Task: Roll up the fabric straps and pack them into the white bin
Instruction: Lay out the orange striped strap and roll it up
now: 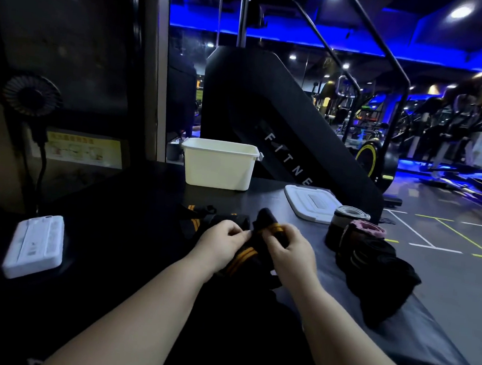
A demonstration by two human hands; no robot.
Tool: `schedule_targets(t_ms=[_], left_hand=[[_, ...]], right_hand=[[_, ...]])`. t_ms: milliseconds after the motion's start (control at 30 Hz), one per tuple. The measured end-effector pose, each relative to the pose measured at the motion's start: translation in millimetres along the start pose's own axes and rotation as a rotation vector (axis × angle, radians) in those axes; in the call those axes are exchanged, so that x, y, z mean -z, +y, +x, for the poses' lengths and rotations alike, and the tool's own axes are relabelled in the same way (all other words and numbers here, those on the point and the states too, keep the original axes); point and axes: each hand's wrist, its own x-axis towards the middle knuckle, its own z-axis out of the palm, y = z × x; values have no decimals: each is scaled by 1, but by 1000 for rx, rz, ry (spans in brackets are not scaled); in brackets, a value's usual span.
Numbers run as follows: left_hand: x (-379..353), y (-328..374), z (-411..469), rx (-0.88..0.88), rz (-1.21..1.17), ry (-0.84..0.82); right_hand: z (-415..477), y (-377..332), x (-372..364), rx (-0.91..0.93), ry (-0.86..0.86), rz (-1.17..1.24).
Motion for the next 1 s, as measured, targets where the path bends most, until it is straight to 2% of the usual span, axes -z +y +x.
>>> schedule_targets(t_ms=[100, 200, 300, 500, 800, 900, 1000], left_hand=[[10, 1, -4, 0, 57, -17], [20, 2, -5, 22, 105, -60], [25, 4, -9, 27, 181, -94], [26, 0, -16, 17, 171, -135], [34, -9, -21, -28, 109, -142], [49, 0, -18, -57, 222, -111], [67, 15, -14, -71, 458, -84]], right_hand=[[-3, 6, 11, -126, 33, 115], [-9, 19, 13, -182, -3, 123], [-16, 27, 13, -186, -92, 84], [-24, 23, 15, -147, -226, 110], [-36, 13, 19, -115, -245, -81], [-36, 12, 18, -112, -285, -119], [-35, 7, 14, -96, -324, -114]])
